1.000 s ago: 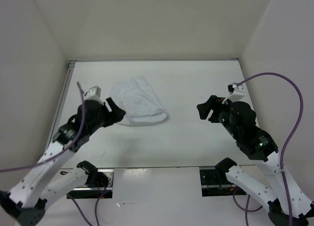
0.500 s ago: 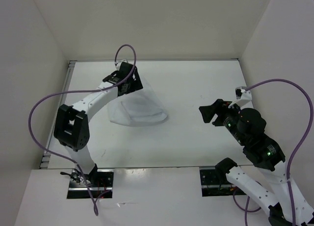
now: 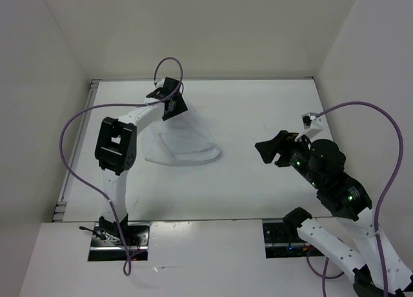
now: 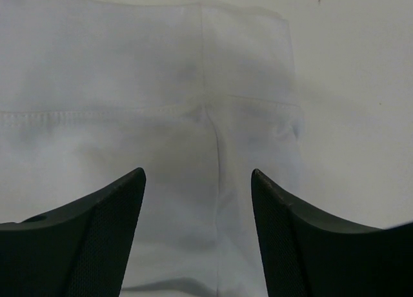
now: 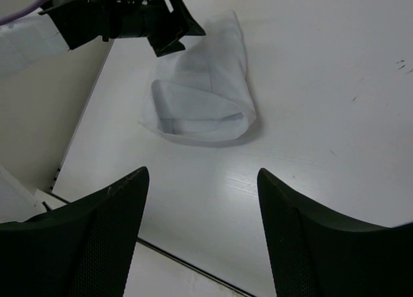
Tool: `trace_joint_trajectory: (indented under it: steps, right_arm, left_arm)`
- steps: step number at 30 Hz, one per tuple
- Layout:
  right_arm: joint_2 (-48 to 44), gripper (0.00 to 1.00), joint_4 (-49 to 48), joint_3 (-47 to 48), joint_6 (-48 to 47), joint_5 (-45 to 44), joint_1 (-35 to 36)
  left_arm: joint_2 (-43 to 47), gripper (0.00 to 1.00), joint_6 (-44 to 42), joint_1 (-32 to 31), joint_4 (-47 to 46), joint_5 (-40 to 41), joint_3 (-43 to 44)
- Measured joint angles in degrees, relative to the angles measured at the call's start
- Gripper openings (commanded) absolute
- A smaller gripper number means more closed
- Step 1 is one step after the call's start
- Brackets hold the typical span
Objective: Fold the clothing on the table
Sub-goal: Move the skirt to the center of the board
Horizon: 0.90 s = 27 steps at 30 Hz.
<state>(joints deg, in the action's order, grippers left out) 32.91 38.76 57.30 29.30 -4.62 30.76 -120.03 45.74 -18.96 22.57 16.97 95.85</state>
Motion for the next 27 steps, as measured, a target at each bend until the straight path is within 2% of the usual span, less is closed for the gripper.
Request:
trace_joint_trajectory:
  steps: [6, 7, 8, 10, 11, 12, 16, 19, 22, 27]
  right_arm:
    - [6.2, 0.72, 0.0, 0.0, -0.1, 2.5, 0.2]
    - [7.0, 0.72, 0.1, 0.0, -0.2, 2.8, 0.2]
    - [7.6, 0.72, 0.1, 0.0, -0.2, 3.0, 0.2]
    - [8.0, 0.72, 0.1, 0.0, -0.3, 3.4, 0.3]
    - [8.0, 0.71, 0.0, 0.0, -0.3, 3.4, 0.3]
    - [8.0, 0.71, 0.0, 0.0, -0.4, 3.5, 0.3]
    - [8.5, 0.71, -0.3, -0.2, -0.4, 3.8, 0.3]
    - [8.8, 0.69, -1.3, -1.5, -0.4, 4.0, 0.3]
    - [9.4, 0.69, -2.1, -2.6, -0.4, 3.8, 0.3]
    - [10.6, 0.69, -3.2, -3.8, -0.2, 3.7, 0.4]
  left_arm:
    - [-5.9, 0.73, 1.1, 0.6, -0.6, -1.7, 3.5]
    - [-6.9, 0.68, 1.2, 0.7, -0.6, -2.1, 4.2]
    - [-7.9, 0.47, 1.3, 0.8, -0.7, -2.3, 5.0]
    - [-9.7, 0.16, 1.8, 1.0, -0.8, -3.2, 6.9]
    - [-10.3, 0.05, 1.5, 1.0, -0.9, -3.7, 7.5]
    - [-10.4, 0.0, 1.3, 1.0, -0.9, -4.2, 7.6]
    - [-9.4, 0.0, -1.2, 0.5, -0.8, -6.8, 7.6]
    - [-5.9, 0.0, -5.4, -2.3, 0.5, -9.7, 7.5]
    - [2.0, 0.0, -9.3, -8.3, 1.0, -13.5, 5.6]
    - [20.5, 0.0, -12.5, -19.5, -0.5, -19.7, -1.1]
